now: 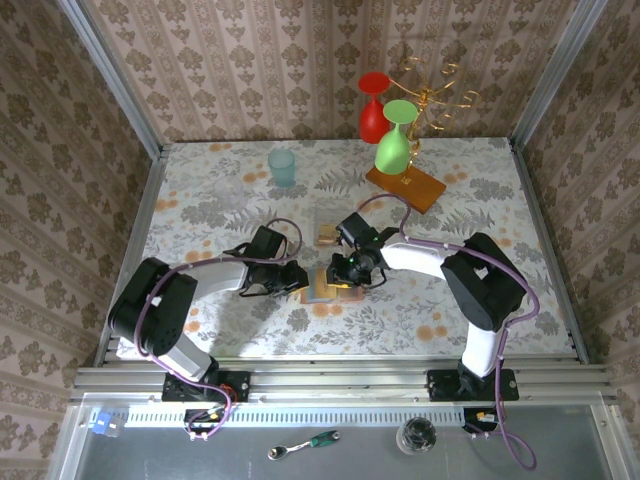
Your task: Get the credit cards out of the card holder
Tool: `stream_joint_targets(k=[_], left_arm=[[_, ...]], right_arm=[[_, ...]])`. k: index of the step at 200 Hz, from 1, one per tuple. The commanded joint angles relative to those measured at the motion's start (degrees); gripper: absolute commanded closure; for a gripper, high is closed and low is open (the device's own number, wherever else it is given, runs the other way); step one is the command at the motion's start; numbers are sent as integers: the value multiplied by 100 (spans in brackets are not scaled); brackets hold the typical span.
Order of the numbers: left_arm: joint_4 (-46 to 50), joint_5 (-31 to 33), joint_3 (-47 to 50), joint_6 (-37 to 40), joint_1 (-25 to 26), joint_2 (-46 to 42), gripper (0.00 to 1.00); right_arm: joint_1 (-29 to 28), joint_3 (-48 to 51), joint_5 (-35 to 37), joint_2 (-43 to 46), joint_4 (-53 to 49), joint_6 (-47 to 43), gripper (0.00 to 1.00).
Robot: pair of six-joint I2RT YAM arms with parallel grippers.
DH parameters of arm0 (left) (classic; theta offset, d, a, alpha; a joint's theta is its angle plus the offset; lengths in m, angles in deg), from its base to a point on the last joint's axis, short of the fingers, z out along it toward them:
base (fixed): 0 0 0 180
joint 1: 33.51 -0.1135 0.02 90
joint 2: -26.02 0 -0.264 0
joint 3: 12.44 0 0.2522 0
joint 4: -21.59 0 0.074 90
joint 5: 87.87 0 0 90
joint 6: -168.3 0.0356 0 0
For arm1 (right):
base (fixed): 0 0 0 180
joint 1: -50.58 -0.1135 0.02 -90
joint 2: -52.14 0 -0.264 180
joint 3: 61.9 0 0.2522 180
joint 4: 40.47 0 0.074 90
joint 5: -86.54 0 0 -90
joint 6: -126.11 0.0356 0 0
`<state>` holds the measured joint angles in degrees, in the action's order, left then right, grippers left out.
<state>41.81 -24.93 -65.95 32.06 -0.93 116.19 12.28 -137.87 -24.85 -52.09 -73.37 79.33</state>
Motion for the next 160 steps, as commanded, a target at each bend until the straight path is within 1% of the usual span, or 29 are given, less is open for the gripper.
stream_joint_targets(k=[1, 21, 54, 84, 116, 160], left_arm=[[408, 157, -175, 172, 16, -262, 81], [530, 185, -268, 189, 21, -390, 82], [504, 73, -489, 191, 140, -362, 86], [460, 0, -716, 203, 348, -8, 92], [439, 86, -674, 215, 387, 192, 100], [574, 274, -554, 365, 381, 332, 100]], right_arm=[[-14, -115, 112, 287, -184, -106, 76], [-2, -82, 114, 345, -169, -103, 76], [49, 7, 101, 414, -103, -87, 76], [134, 174, -68, 437, 131, -52, 75], [194, 331, -210, 454, 365, -50, 73], [227, 412, -268, 359, 488, -50, 72]])
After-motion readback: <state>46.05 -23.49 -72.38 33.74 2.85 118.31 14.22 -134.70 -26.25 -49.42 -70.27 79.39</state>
